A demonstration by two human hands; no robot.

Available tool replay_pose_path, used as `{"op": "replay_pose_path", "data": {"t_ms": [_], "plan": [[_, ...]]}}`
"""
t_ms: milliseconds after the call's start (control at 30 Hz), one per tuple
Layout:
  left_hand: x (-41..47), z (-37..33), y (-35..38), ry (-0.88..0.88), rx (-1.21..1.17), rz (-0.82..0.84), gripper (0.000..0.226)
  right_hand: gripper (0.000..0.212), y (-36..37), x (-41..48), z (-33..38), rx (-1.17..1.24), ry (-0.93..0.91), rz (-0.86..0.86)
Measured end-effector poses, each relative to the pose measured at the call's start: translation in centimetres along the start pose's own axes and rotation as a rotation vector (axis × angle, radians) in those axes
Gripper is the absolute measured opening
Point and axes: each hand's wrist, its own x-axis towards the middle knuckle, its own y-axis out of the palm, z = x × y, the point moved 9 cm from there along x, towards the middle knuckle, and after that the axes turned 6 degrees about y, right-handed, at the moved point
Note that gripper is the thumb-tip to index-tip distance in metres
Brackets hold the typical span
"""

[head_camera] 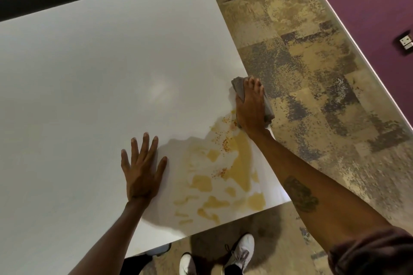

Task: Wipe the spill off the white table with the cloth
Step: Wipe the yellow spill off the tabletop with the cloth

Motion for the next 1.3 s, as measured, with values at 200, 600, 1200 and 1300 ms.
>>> {"op": "replay_pose_path", "data": {"t_ms": [200, 600, 1200, 1300], "plan": [[-0.1, 0.2, 0.3, 0.022, 0.017, -0.006, 0.067, 0.053, -0.1, -0.4, -0.3, 0.164, 0.011, 0.107], [-0.1, 0.6, 0.9, -0.034, -0.017, 0.043, 0.07, 0.053, -0.7, -9.5, 1.4, 0.03, -0.511, 0.422], [-5.1, 0.0, 0.7, 0.135, 0.045, 0.064, 0.074, 0.056, -1.4, -25.9, -4.8, 0.29, 0.109, 0.094], [-5.1, 0.8, 0.7, 0.069, 0.065, 0.046, 0.073, 0.054, -1.8, -26.4, -3.2, 0.34, 0.302, -0.219]]}}
